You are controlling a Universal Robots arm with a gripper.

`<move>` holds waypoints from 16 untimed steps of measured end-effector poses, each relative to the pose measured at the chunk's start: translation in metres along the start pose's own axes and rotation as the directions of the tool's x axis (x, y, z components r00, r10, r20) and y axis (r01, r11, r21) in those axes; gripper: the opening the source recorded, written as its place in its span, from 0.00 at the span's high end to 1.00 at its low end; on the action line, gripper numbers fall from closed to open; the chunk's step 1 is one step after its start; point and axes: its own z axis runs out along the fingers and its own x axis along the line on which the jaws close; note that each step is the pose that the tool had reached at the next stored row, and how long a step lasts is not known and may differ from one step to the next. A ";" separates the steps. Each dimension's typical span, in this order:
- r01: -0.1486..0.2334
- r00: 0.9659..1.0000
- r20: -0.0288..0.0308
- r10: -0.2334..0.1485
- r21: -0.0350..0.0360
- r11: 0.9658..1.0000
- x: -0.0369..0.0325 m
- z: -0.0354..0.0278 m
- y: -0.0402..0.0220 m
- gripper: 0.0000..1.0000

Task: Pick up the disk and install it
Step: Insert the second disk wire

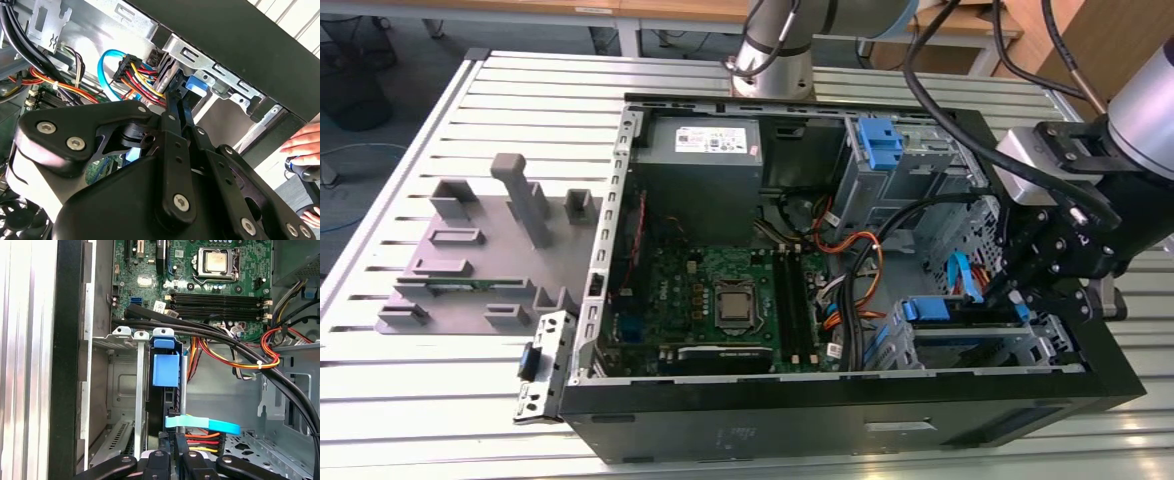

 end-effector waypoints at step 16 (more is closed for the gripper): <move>0.000 1.000 0.000 0.000 0.000 1.000 0.0001 0.0044 -0.0001 0.76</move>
